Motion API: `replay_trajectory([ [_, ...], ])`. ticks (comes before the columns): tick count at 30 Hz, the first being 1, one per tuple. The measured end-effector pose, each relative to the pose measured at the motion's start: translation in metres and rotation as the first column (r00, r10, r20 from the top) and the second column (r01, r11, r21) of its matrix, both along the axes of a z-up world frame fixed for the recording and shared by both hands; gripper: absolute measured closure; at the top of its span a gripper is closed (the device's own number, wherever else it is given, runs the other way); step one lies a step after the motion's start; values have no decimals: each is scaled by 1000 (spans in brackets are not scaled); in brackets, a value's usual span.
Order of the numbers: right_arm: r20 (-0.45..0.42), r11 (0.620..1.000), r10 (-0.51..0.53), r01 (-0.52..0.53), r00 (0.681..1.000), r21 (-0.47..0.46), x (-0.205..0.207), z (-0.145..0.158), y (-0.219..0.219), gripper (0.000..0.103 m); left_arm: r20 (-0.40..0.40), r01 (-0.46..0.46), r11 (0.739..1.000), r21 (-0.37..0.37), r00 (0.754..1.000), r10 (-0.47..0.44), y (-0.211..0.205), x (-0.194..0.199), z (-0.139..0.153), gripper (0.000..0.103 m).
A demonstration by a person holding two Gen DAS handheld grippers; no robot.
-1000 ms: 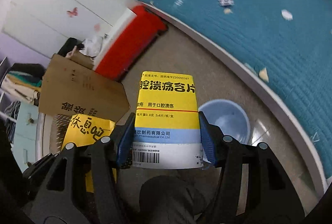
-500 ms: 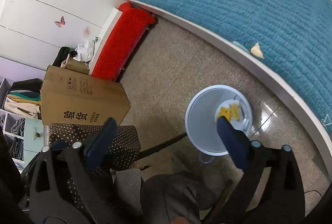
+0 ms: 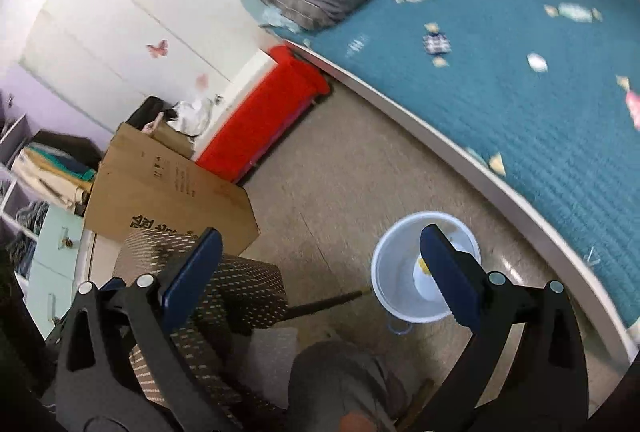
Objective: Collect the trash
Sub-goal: 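Carry both items to the wastebasket and open both tools to drop them, then grasp the white plastic bag with the left tool while the right tool grasps the blue toothpaste tube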
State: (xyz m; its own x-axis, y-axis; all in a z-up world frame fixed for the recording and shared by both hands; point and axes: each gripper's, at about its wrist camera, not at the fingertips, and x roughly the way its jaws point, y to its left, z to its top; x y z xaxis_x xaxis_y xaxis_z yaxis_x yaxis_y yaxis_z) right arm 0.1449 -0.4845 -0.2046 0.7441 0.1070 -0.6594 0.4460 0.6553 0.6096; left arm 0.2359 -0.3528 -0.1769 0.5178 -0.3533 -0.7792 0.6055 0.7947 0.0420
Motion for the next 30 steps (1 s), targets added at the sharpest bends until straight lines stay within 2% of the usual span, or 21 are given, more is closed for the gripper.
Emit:
replay_trajectory([
  [6,72,993,65,-58,995,-106,3,60,42,6,78,2,998,-62,997,3,39,-19,35,8],
  [12,120,974,147,-123,982,-189,8,101,88,6,126,-15,994,-108,992,29,88,-31,59,7],
  [21,156,936,269,-219,950,-276,19,136,156,6,171,-91,987,-135,979,114,168,-40,73,7],
  [30,139,874,409,-343,902,-346,35,147,230,6,191,-177,974,-143,960,203,260,-48,76,7],
])
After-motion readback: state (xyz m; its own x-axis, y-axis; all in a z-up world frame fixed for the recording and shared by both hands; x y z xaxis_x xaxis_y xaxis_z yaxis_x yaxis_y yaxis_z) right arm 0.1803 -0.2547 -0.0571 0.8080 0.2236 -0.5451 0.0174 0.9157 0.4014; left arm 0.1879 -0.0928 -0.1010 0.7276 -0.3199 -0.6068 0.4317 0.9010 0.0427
